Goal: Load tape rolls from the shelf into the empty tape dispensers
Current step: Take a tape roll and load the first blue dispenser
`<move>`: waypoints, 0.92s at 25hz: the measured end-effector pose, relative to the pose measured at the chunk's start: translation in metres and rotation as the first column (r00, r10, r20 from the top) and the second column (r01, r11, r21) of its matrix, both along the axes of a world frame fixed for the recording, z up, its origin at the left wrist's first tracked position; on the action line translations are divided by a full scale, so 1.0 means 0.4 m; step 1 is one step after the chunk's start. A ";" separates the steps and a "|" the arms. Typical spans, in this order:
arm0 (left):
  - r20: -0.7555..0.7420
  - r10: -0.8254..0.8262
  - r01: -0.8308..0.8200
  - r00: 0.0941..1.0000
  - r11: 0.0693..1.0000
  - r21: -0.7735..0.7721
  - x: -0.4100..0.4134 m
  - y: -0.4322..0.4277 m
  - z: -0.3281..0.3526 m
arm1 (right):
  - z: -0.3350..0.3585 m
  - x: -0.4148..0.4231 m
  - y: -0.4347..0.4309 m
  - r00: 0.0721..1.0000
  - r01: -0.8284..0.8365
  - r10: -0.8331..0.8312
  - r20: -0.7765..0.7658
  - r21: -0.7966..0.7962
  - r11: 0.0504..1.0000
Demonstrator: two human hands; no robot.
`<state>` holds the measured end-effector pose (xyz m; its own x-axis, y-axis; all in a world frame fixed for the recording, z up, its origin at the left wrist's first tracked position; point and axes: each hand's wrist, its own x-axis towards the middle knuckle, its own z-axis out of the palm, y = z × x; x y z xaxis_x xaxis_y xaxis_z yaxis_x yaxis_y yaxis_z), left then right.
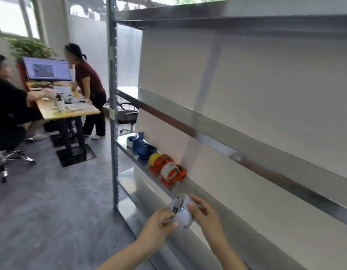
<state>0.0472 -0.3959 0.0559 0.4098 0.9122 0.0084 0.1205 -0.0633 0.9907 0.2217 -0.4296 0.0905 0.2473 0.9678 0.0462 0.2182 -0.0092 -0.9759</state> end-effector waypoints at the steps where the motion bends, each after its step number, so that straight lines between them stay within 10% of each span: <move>1: 0.028 0.008 -0.007 1.000 1.000 -0.026 -0.044 0.028 -0.006 | -0.001 -0.039 0.033 0.998 -0.021 0.020 -0.052 -0.013 1.000; 23: -0.002 -0.114 0.114 0.993 0.993 -0.012 -0.355 0.838 -0.081 | -0.090 -0.275 0.928 0.896 -0.169 0.032 -0.443 -0.272 0.947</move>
